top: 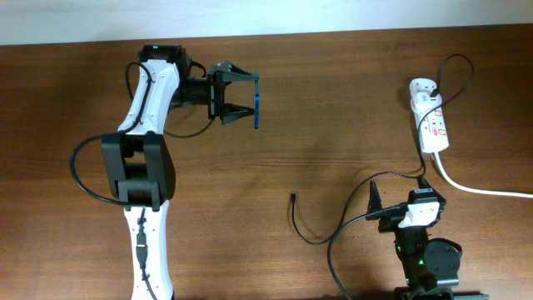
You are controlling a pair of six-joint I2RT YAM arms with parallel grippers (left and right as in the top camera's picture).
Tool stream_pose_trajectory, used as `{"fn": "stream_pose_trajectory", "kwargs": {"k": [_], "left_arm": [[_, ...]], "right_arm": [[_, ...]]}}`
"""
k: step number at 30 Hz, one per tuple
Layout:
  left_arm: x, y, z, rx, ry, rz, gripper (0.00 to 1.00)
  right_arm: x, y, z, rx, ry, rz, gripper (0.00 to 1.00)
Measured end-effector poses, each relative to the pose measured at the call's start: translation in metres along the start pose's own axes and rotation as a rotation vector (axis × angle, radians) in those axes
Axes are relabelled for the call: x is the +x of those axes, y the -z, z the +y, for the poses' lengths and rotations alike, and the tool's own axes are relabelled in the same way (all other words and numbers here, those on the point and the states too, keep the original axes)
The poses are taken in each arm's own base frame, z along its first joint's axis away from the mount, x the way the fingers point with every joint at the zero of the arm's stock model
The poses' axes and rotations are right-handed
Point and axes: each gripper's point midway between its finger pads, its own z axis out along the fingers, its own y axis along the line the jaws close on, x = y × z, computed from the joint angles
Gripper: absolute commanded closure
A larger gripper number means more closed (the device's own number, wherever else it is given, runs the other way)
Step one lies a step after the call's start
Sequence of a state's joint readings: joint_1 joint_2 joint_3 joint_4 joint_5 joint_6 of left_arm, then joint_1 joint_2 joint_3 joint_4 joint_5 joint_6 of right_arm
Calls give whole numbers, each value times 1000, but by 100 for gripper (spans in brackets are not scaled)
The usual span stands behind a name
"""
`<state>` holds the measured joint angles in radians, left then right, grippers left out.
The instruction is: Plug charger to phone and switch on socket
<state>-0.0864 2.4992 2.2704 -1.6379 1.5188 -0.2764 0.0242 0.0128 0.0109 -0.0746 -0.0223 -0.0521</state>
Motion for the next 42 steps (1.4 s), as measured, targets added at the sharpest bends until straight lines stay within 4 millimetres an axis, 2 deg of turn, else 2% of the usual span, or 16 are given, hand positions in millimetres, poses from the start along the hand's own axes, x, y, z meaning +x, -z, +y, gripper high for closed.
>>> {"fn": "stream_pose_trajectory", "kwargs": {"k": [39,42], "left_arm": [[0,0,0,0,0,0,30],[0,0,0,0,0,0,29]], "right_arm": [[0,0,0,0,-1,0,2],[-4,1,14,-80,-79,-13,2]]}}
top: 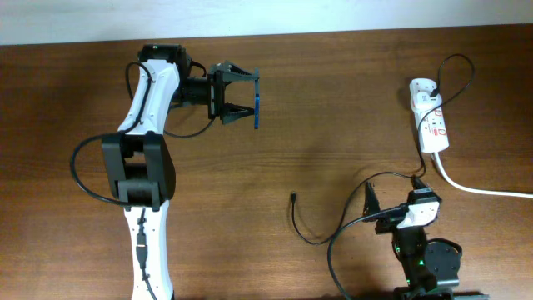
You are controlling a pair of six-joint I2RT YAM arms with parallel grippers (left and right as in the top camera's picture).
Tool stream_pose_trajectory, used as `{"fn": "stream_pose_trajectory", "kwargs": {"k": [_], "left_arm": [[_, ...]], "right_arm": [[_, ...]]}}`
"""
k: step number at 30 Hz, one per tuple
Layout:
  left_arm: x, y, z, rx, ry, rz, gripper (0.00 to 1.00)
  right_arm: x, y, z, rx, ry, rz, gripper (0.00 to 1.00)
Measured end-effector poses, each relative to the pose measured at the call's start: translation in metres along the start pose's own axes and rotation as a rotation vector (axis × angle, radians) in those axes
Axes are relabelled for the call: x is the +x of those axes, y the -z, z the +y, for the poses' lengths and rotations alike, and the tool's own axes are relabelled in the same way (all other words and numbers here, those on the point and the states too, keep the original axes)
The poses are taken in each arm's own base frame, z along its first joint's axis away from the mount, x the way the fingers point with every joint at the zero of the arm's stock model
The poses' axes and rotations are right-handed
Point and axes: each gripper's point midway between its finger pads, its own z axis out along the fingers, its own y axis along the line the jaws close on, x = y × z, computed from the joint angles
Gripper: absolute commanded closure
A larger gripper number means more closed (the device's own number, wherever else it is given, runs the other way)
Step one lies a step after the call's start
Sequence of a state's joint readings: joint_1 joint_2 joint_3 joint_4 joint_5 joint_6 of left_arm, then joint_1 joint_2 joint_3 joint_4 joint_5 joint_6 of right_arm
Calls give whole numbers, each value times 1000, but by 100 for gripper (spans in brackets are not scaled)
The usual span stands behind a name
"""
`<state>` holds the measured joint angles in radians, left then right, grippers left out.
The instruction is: Plug charger to phone and switch on socket
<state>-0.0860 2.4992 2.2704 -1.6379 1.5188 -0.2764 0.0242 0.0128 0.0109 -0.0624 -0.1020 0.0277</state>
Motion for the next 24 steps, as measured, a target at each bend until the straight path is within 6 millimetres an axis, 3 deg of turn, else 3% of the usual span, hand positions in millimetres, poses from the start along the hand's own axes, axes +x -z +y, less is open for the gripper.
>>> {"fn": "stream_pose_trajectory", "kwargs": {"k": [4,6,8,10,11,14,16,17,18,19,21,23,24], "left_arm": [[0,0,0,0,0,0,30],[0,0,0,0,0,0,30],[0,0,0,0,1,0,30],[0,0,0,0,0,0,30],[0,0,0,0,1,0,30],[0,0,0,0,0,-1,30],[0,0,-1,2,-2,0,30],[0,0,-1,1,-2,-1,30],[0,0,-1,3,-3,0,30],[0,0,-2,4,-3,0,30],[0,0,-2,5,-4,0,31],[0,1,-2,5,-5,0,31],[0,1,-2,5,-4,0,31]], "right_arm": [[-6,6,45,-268,-283,18,2],[-34,12,57,-358,-414,-63,2],[-80,25,63,-438,-445,-232,2],[-94,30,62,-446,-485,-256,2],[-98,30,61,-433,-499,-236,2],[-137,27,59,-339,-493,-16,2],[-154,11,60,-283,-445,240,2],[-163,0,71,-344,-451,325,1],[-188,-19,90,-487,-444,344,21],[-188,-33,106,-606,-455,391,17],[-161,-48,131,-658,-495,552,13],[-119,-50,160,-485,-401,809,7],[-122,-57,170,-405,-319,846,2]]}}
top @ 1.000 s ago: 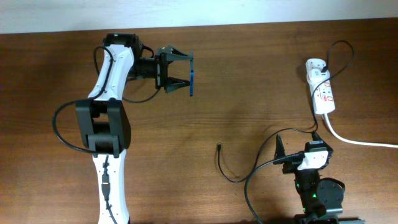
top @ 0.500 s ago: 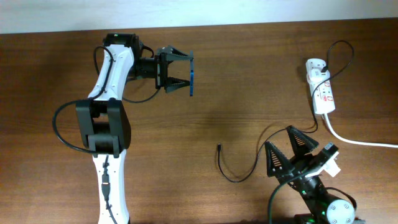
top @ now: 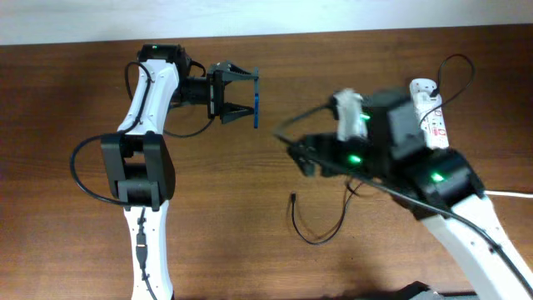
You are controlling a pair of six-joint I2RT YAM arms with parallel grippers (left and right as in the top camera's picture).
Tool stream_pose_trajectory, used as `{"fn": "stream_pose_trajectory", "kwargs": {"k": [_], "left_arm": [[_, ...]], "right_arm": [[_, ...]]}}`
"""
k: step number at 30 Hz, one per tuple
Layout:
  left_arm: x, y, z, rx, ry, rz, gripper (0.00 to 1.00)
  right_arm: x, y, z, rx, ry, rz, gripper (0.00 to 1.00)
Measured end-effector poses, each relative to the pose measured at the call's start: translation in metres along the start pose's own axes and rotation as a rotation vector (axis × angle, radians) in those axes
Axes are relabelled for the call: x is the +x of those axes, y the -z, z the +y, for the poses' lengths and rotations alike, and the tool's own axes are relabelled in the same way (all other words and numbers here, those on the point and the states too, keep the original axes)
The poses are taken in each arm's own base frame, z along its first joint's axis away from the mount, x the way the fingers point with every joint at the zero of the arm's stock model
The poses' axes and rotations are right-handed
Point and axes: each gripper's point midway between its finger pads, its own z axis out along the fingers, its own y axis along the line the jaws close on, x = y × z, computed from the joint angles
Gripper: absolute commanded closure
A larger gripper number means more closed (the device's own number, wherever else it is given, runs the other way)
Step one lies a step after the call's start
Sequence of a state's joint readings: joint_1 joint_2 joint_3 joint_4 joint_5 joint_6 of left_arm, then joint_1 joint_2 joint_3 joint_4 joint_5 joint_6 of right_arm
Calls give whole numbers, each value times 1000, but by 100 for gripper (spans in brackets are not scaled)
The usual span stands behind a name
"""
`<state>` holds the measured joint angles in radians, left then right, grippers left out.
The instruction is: Plug charger to phone and switch on socket
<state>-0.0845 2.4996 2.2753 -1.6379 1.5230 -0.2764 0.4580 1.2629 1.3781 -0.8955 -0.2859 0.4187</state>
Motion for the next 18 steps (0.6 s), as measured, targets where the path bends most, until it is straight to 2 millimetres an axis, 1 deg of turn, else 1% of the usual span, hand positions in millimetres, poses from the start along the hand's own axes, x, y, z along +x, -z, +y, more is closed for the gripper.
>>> {"fn": "stream_pose_trajectory", "kwargs": {"k": [1,2,3,4,6,7,8,9,11,12,14,16,17,18], "left_arm": [[0,0,0,-1,2,0,31],[0,0,0,3,1,1,31],[0,0,0,3,3,1,31],[0,0,0,4,5,1,32],[0,0,0,3,9,1,31],[0,0,0,3,14,1,31],[1,0,0,3,31,2,31],[1,0,0,3,36,2,31],[2,0,0,3,43,2,30],[3,0,0,2,55,2,30],[4,0,1,3,66,3,30],[4,0,1,3,66,3,31],[4,0,1,3,66,3,30],[4,0,1,3,66,3,30]], "right_arm": [[0,1,-1,181,27,86,1],[-24,-13,22,235,92,51,2],[-27,-27,31,289,131,60,2],[-34,-57,45,356,187,34,1],[-35,-86,53,456,218,-29,0],[-38,-90,51,499,204,-63,4],[-43,-89,49,527,173,-104,11],[-52,-88,46,537,137,-144,16],[-57,-91,40,553,106,-160,27],[-57,-98,36,558,97,-154,28],[-60,-111,23,529,43,-115,36],[-67,-115,15,475,-13,-90,37],[-66,-117,15,458,-24,-77,39],[-65,-120,16,447,-24,-70,42]]}}
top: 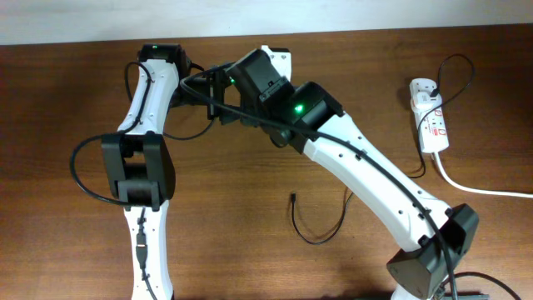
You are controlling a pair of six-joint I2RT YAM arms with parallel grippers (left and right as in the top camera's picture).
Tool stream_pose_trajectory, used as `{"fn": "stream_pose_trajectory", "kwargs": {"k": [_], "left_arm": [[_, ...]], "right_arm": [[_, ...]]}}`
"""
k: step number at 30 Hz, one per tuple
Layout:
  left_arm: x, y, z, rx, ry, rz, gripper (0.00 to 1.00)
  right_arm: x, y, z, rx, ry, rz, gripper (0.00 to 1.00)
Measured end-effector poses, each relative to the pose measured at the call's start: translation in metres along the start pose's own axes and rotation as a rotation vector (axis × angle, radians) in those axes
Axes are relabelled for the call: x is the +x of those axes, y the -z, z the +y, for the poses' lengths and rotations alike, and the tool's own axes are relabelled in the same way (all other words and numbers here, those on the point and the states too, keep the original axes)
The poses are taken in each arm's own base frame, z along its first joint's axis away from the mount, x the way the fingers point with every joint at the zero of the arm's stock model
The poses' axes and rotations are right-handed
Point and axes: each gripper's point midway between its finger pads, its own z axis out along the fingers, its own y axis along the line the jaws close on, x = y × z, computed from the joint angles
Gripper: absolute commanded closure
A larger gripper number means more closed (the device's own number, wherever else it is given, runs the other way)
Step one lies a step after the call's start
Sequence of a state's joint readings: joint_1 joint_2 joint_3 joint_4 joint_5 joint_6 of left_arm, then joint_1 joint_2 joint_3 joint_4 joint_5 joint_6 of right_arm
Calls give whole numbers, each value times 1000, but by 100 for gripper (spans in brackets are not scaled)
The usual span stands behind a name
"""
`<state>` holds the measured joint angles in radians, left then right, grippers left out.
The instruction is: Plug charger to phone and switch on socket
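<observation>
My right arm reaches across the table, and its wrist (260, 77) hangs over the fingers of my left gripper (221, 93) at the back left. The phone is hidden under that wrist. The right gripper's fingers cannot be made out, so its state is unclear. Only the base of the left gripper's fingers shows. The black charger cable (315, 240) lies loose on the table, its free plug end (293, 197) pointing up, well below both grippers. The white socket strip (430, 117) lies at the far right.
A white lead (475, 188) runs from the socket strip off the right edge. A thin black wire (456, 73) loops above the strip. The left arm's base (148, 242) stands at the front left, the right arm's base (429, 267) at the front right.
The right arm has swung further left, from mid-table to over the left gripper, and now hides the blue phone. The left arm, the cable and the socket strip stand where they were.
The left gripper held a blue phone upright at the back left, while the right arm sat folded at the front right. Then the right arm was raised over mid-table, and it now covers the left gripper. The cable end has stayed on the table.
</observation>
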<state>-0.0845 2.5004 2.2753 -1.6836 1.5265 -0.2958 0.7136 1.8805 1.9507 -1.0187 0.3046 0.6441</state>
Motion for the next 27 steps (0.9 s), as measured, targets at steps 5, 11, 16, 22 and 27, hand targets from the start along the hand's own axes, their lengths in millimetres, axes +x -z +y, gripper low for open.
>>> {"fn": "stream_pose_trajectory", "kwargs": {"k": [5,11,16,22,27], "left_arm": [[0,0,0,0,25,0,30],[0,0,0,0,68,0,30],[0,0,0,0,68,0,28],[0,0,0,0,68,0,27],[0,0,0,0,68,0,27]], "right_arm": [[10,-15,5,-6,7,43,52],[9,-14,7,-13,6,36,63],[4,-14,14,-34,1,12,73],[4,-14,14,-36,-1,10,80],[4,-14,13,-30,2,9,87]]}}
